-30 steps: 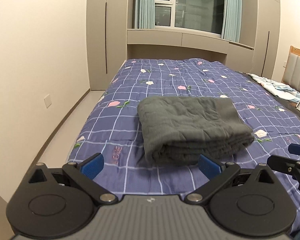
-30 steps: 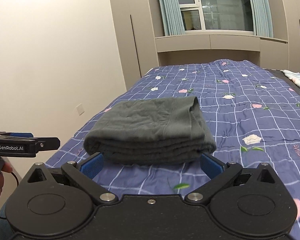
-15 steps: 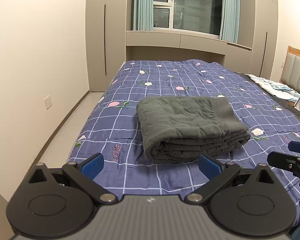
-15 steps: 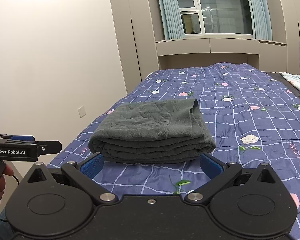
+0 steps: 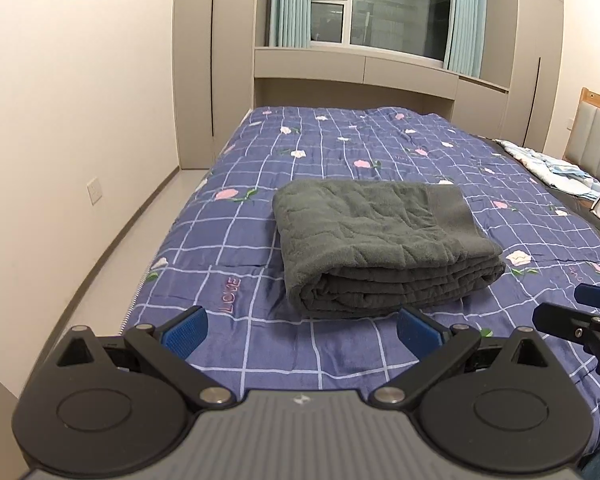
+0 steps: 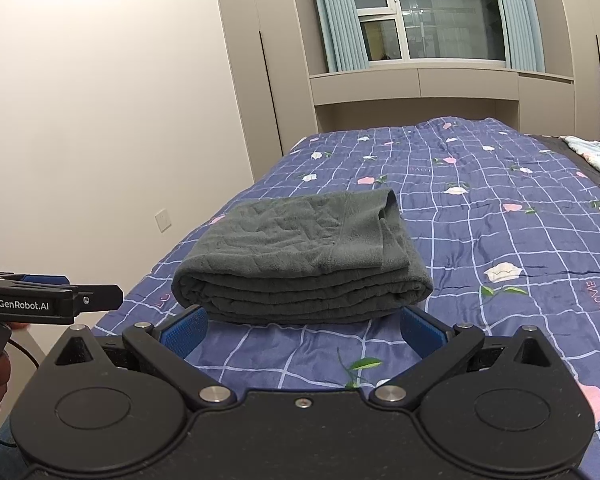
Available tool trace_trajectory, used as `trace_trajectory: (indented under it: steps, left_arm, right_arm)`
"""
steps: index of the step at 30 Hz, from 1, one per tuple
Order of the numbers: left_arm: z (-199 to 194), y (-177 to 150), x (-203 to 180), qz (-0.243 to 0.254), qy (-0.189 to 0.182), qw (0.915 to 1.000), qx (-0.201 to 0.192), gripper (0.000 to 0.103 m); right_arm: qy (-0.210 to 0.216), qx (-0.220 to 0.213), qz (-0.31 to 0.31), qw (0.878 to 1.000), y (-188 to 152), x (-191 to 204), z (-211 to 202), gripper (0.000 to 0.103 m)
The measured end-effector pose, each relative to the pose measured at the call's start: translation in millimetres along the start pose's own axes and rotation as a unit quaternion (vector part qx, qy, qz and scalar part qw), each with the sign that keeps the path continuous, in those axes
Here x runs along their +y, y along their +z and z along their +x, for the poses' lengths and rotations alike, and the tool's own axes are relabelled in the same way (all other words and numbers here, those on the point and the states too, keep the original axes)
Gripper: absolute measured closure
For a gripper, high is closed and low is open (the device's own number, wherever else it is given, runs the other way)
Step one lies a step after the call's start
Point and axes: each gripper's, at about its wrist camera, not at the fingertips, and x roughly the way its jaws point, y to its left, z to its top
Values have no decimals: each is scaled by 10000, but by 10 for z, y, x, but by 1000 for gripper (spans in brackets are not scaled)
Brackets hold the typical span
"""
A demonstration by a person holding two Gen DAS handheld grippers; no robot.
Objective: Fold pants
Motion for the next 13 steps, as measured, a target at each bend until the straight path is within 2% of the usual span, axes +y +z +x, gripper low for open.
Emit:
trace_trajectory:
  steps: [13]
  left_arm:
    - [238, -16, -10, 21, -37, 9996, 261, 0]
  right_arm:
    - [33, 280, 109, 9995, -43, -99, 240, 1]
